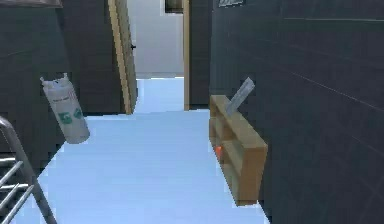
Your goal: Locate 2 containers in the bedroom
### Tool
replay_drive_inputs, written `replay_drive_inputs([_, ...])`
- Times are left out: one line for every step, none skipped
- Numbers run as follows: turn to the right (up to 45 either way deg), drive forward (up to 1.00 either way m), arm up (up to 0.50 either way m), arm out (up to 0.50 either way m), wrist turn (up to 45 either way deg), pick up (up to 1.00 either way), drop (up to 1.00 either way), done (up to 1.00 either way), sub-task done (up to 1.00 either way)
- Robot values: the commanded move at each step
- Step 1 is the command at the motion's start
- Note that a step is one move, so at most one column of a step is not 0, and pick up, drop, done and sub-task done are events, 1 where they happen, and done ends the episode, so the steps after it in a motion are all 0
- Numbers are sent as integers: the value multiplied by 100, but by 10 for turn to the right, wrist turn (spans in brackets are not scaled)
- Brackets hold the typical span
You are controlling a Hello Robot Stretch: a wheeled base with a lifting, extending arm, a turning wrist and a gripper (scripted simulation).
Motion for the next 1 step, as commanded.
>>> replay_drive_inputs([-60, 0, 0, 0, 0, 0, 0, 0, 0])
